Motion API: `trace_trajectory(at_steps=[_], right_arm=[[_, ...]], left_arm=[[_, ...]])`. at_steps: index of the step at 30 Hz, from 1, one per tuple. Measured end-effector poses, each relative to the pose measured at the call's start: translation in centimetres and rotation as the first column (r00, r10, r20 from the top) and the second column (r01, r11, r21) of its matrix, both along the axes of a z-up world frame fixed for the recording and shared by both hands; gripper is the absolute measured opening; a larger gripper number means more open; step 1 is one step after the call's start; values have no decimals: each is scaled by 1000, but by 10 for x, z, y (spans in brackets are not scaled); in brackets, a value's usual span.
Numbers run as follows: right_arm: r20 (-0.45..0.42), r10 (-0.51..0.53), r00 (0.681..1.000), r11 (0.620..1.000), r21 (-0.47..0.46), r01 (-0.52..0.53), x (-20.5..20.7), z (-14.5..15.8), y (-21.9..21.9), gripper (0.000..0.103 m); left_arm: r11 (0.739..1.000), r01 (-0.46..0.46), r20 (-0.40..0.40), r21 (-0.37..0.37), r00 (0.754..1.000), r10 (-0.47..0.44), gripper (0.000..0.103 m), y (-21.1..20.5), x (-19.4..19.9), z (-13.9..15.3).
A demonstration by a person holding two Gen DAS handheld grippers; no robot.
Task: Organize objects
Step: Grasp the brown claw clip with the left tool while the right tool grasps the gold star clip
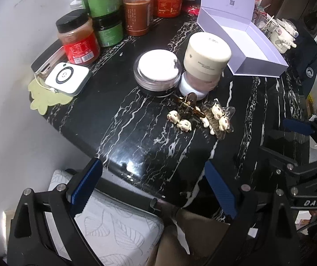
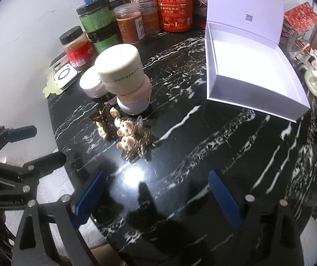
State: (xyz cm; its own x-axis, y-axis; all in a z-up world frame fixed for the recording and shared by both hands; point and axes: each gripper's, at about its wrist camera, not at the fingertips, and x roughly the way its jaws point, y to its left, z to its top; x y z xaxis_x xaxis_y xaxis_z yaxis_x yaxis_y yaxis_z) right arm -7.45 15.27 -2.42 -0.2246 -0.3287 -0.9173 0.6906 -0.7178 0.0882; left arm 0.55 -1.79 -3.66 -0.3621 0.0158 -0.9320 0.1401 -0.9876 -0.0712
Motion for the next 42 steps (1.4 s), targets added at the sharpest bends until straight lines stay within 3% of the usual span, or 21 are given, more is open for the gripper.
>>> trace_trajectory(at_steps=[12,19,23,26,28,33,42], right_arm=[[-13,102,995,994,-49,-102,-4,-21,-17,83],[-27,137,990,987,-78,-138,-10,-30,-26,82],[-27,156,987,982,-104,-158,-15,-34,-31,81],[-4,167,986,978,-126,-167,-17,-39,-34,74],[15,169,986,978,-130,-166,-19,-43,-35,61],[25,174,985,973,-160,-168,-21,-46,-27,43],[16,149,989,978,-148,-145,-30,-47,-8,41]], left_arm=[[1000,13,-33,-7,999,-13,93,-2,-19,-22],[998,26,-66,-53,997,-30,93,-5,-30,-25],[998,46,-79,-39,996,-49,93,-9,-36,-28],[998,52,-79,-32,995,-54,93,-13,-39,-30],[998,48,-79,-35,996,-50,93,-15,-40,-32],[998,62,-77,13,995,-61,93,-13,-40,-38],[994,88,-100,68,992,-81,93,9,-47,-46]])
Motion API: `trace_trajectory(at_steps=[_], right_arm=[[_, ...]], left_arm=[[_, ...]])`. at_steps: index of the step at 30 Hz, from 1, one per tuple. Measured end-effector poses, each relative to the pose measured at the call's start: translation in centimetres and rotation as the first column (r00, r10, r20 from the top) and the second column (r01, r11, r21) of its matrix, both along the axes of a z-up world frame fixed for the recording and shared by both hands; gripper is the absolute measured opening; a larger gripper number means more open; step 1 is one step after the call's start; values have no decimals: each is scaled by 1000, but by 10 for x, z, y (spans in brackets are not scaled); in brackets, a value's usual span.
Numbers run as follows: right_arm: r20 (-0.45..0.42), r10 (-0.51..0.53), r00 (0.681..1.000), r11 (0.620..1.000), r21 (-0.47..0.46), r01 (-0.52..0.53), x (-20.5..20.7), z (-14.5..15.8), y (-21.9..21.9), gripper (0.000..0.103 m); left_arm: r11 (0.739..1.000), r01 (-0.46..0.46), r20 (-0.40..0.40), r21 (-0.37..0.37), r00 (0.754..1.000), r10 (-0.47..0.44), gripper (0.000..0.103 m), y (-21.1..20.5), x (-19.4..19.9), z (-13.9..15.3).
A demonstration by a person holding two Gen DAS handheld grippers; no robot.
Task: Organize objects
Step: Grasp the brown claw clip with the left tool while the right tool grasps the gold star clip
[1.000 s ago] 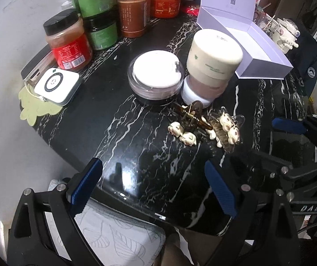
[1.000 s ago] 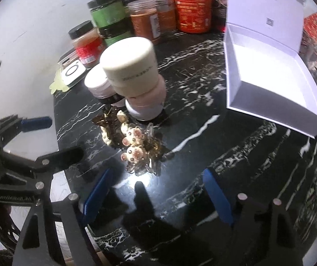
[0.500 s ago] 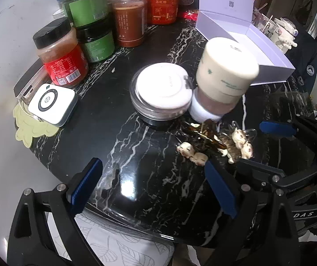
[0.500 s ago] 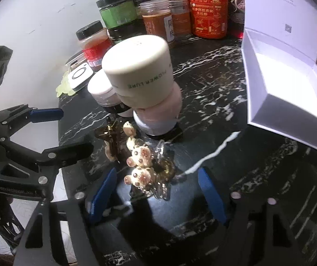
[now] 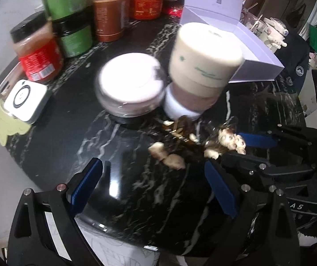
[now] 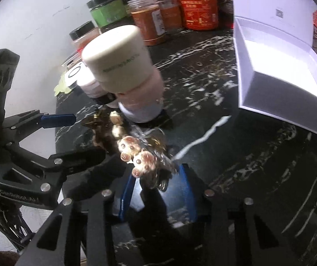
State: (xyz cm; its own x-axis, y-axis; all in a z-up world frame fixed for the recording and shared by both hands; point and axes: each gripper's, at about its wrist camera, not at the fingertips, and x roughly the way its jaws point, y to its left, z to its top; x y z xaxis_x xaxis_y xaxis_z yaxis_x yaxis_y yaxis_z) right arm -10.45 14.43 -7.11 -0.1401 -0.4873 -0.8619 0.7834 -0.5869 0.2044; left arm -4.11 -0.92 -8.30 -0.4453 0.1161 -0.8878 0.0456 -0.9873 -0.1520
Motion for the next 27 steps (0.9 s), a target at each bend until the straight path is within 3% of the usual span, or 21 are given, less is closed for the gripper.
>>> trace_trajectory(at_steps=[8,11,13,15,19,23,27], right_arm=[[-2,61,998,997,-39,-61,-12,3,-1,42],[-11,86,996,996,-39,-86,-14,3,-4,48],[-5,104,995,994,-42,-104,-15,1,-7,59],[8,129,992,990,-54,-128,-15,0,-10,61],[8,156,988,985,-77,-155,-11,-1,-15,61],[19,157,987,981,-120,-153,-10,1,-13,59],[3,145,989,984,-101,-144,-11,0,-12,43]], left_arm=[[999,4,-44,32,999,-3,93,8,-14,0],[999,5,-77,47,997,-2,93,5,-14,3],[999,4,-94,48,996,1,91,5,-15,5],[998,4,-103,64,995,3,89,3,-16,6],[997,2,-104,80,995,6,81,4,-18,3],[996,-1,-103,88,995,10,63,2,-18,1],[996,-3,-92,94,996,11,50,1,-18,-4]])
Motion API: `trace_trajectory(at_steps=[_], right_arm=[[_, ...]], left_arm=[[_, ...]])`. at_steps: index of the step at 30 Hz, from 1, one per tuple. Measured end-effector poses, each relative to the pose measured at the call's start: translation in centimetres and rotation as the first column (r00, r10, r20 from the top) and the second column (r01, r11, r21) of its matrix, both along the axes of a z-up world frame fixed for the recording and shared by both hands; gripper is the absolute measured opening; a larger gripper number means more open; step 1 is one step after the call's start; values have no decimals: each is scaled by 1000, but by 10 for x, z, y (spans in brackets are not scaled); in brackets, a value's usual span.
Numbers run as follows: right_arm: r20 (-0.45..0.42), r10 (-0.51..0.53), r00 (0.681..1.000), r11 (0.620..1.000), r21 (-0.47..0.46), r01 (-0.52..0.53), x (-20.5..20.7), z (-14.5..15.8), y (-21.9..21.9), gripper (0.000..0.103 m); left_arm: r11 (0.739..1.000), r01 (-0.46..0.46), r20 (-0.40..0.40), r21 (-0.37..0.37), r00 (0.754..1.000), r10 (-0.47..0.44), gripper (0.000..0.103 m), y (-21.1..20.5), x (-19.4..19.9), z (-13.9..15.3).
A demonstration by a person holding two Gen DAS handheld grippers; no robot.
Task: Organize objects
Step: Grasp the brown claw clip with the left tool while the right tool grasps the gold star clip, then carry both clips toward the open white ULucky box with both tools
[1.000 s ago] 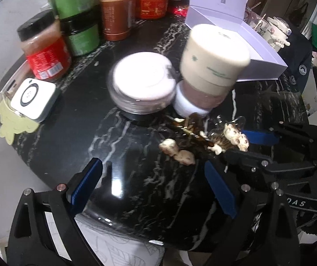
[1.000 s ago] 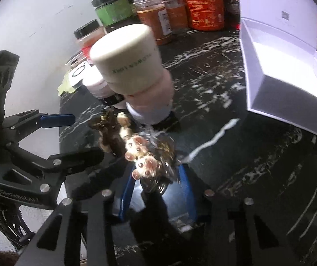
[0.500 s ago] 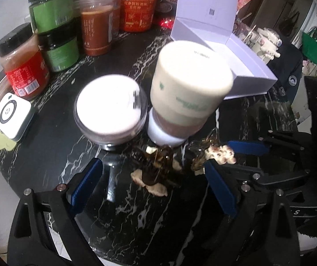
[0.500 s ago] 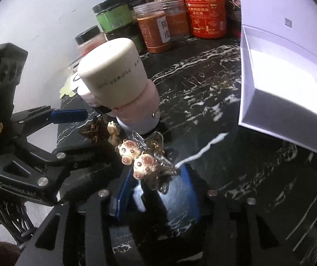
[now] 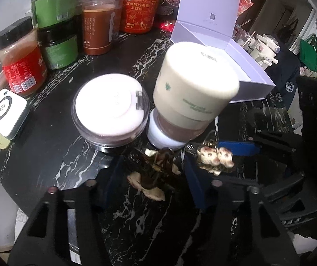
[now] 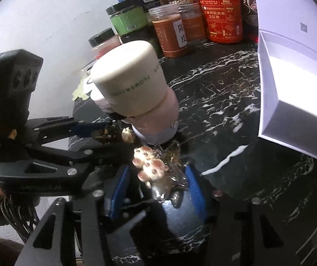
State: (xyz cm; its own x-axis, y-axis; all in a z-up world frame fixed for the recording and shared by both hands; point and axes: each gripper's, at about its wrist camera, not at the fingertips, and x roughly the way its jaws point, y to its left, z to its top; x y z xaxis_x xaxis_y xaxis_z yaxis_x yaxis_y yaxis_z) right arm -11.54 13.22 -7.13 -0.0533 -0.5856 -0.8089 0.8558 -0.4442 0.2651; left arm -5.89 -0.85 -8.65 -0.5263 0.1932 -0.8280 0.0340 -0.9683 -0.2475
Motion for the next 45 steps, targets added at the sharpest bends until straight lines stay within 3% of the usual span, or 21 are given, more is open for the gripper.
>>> trace_trajectory(at_steps=[4,19,21,25,27,30,34,45], right_arm=[[0,-4,1000,1000,1,4,-1,-1,3,38],[-5,-26,1000,997,77,26,33,-2,27,38],[-30,-18,999,996,83,21,35,-3,23,40],[-54,-11,998,996,87,16,29,-5,15,44],[-54,-6,999,997,78,10,26,-6,13,44],[-45,-3,999,998,64,6,24,-6,13,44],[-37,-25,999,997,69,28,27,-3,18,38],[-8,-67,998,993,95,68,44,17,38,37]], left_arm=[[1000,8,4,-9,1000,-8,48,2,4,-2],[998,54,42,35,998,-55,49,13,40,-1],[998,56,58,28,997,-58,52,16,41,-4],[998,67,74,3,995,-67,71,20,42,-7],[998,64,66,-18,996,-63,72,21,43,-6],[997,67,55,-21,996,-66,72,20,44,-5],[994,77,54,-76,996,-73,49,23,42,-5],[991,119,97,-55,989,-114,49,27,47,8]])
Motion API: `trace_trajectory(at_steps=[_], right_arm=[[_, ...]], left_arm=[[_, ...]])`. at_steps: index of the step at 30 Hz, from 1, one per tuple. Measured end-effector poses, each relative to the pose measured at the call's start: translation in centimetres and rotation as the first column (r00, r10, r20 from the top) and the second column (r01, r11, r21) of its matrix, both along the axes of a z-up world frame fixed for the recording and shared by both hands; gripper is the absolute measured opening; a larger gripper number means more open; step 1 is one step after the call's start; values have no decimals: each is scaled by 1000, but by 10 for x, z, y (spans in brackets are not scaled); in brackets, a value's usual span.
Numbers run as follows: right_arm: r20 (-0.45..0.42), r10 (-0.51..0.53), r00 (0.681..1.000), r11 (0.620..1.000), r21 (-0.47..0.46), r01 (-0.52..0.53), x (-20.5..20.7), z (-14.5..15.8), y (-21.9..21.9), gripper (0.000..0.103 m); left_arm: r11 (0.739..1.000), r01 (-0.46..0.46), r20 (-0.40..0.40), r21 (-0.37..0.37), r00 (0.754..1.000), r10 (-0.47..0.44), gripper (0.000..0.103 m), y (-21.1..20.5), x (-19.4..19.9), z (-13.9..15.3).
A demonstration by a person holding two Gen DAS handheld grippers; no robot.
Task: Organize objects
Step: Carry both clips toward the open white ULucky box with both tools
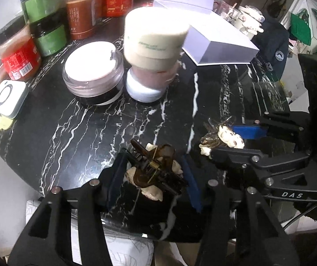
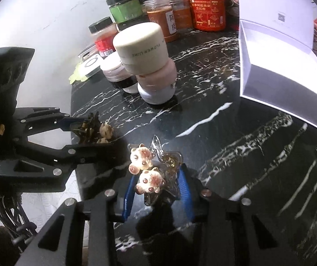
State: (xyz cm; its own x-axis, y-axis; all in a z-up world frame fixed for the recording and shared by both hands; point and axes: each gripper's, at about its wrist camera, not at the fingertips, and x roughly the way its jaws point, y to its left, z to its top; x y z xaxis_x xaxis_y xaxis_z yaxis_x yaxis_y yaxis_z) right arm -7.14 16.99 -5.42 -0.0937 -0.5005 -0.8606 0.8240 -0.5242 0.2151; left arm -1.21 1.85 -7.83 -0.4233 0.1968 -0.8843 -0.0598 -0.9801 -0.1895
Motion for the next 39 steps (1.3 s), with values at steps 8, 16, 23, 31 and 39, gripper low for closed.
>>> trace_trajectory(at_steps=[8,16,23,31,39], right_arm=[[7,-21,1000,1000,4,21,10,32,13,37],[-25,-54,998,998,19,54,17,72,28,37],[-61,-95,994,995,9,96,21,97,42,37],[-98,-141,985,990,0,141,18,110,58,37],[-115,-202,973,979,-2,203,2,113,78,37]], left_arm=[[998,58,-1,-12,998,-58,49,10,9,30],[990,136,-22,-31,990,-136,49,24,14,68],[981,185,-63,-64,980,-189,49,40,13,99],[968,236,-89,-84,966,-243,49,61,7,118],[951,297,-100,-82,947,-304,49,86,-10,124]])
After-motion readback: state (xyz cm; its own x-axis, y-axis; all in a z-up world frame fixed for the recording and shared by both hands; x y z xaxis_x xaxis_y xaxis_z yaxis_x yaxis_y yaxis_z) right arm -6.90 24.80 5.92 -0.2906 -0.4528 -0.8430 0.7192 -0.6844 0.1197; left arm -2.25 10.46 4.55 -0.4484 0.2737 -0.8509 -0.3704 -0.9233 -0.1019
